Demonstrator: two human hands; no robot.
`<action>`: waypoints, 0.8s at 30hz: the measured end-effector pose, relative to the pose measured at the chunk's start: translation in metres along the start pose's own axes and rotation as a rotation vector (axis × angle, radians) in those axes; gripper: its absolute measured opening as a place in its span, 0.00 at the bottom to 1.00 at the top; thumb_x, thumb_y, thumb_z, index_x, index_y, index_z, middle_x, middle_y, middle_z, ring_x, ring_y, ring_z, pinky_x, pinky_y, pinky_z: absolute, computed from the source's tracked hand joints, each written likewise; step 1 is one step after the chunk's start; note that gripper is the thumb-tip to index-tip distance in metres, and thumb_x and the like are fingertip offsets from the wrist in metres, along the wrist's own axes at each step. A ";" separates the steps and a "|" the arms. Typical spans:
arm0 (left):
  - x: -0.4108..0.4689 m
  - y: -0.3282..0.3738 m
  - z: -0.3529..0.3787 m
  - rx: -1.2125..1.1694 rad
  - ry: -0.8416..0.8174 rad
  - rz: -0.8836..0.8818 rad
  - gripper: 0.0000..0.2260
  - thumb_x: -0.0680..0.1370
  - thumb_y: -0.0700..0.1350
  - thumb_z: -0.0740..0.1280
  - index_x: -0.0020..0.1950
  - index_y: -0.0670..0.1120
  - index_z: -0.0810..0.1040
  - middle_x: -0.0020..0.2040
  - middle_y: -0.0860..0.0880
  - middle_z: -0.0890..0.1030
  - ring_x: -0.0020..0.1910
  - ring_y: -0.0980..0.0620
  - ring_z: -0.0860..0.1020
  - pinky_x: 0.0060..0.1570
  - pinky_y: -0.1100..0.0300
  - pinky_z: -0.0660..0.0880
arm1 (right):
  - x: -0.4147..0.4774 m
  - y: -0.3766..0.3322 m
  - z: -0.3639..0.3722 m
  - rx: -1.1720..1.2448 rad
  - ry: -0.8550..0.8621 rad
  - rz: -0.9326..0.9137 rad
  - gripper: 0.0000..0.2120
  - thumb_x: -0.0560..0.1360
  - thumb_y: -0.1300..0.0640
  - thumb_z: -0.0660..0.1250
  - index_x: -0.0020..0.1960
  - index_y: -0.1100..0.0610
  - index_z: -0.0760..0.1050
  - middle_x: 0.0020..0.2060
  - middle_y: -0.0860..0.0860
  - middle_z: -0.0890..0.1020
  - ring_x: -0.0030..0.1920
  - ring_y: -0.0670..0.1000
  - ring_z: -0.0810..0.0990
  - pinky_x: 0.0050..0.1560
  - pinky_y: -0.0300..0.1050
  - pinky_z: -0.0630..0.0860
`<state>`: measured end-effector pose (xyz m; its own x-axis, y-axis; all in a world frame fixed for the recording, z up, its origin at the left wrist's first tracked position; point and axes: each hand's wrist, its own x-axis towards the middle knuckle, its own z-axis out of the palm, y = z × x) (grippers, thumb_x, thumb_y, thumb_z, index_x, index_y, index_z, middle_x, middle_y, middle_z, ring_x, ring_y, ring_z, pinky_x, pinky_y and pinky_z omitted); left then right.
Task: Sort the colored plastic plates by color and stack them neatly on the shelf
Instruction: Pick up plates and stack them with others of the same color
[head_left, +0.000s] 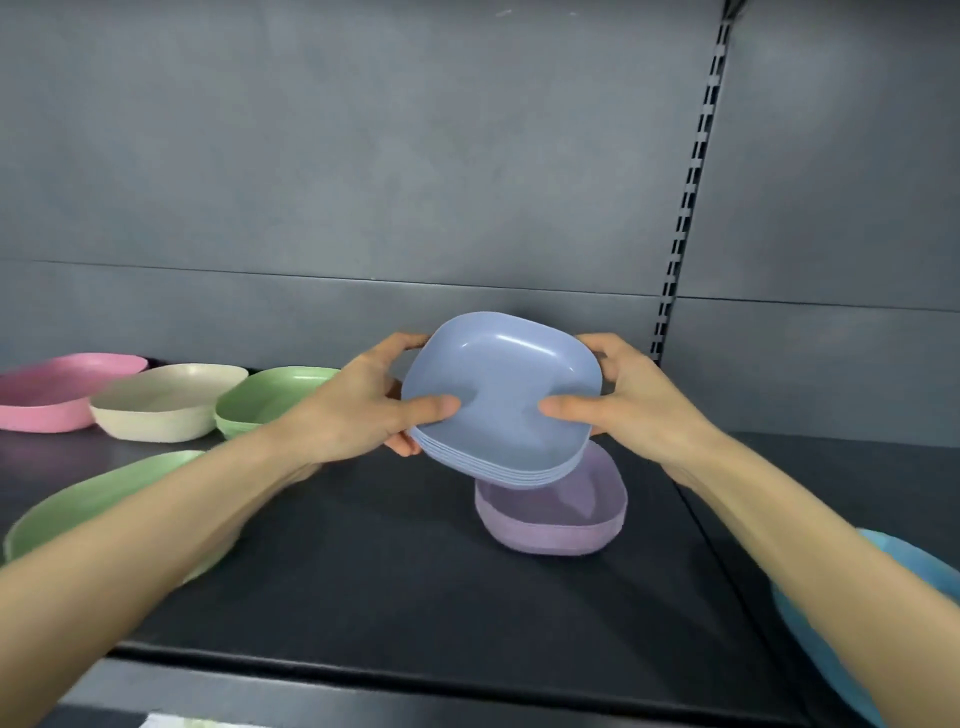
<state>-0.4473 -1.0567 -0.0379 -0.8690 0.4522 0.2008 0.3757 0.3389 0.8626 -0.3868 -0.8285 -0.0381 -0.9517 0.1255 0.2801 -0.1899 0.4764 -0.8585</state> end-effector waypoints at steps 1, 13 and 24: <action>-0.006 -0.006 -0.013 0.000 0.004 -0.004 0.26 0.72 0.45 0.72 0.67 0.55 0.65 0.47 0.39 0.82 0.30 0.53 0.79 0.36 0.62 0.80 | -0.001 -0.001 0.016 0.011 0.019 0.009 0.28 0.67 0.61 0.75 0.63 0.53 0.67 0.53 0.47 0.79 0.52 0.46 0.80 0.44 0.41 0.80; -0.027 -0.067 -0.103 0.032 -0.173 -0.004 0.29 0.65 0.53 0.78 0.63 0.51 0.73 0.55 0.46 0.79 0.44 0.45 0.83 0.51 0.57 0.79 | 0.013 -0.018 0.117 -0.041 0.013 0.099 0.30 0.57 0.45 0.78 0.56 0.42 0.71 0.60 0.51 0.74 0.58 0.47 0.76 0.61 0.46 0.73; 0.010 -0.099 -0.088 0.069 -0.106 -0.090 0.26 0.66 0.50 0.77 0.57 0.47 0.68 0.49 0.45 0.80 0.43 0.44 0.83 0.52 0.49 0.79 | 0.046 -0.004 0.110 -0.099 -0.252 0.181 0.41 0.62 0.53 0.80 0.70 0.48 0.64 0.60 0.41 0.76 0.60 0.43 0.77 0.64 0.44 0.71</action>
<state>-0.5218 -1.1587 -0.0804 -0.8625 0.5011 0.0707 0.3222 0.4360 0.8403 -0.4561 -0.9209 -0.0691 -1.0000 0.0030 0.0008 0.0010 0.5502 -0.8350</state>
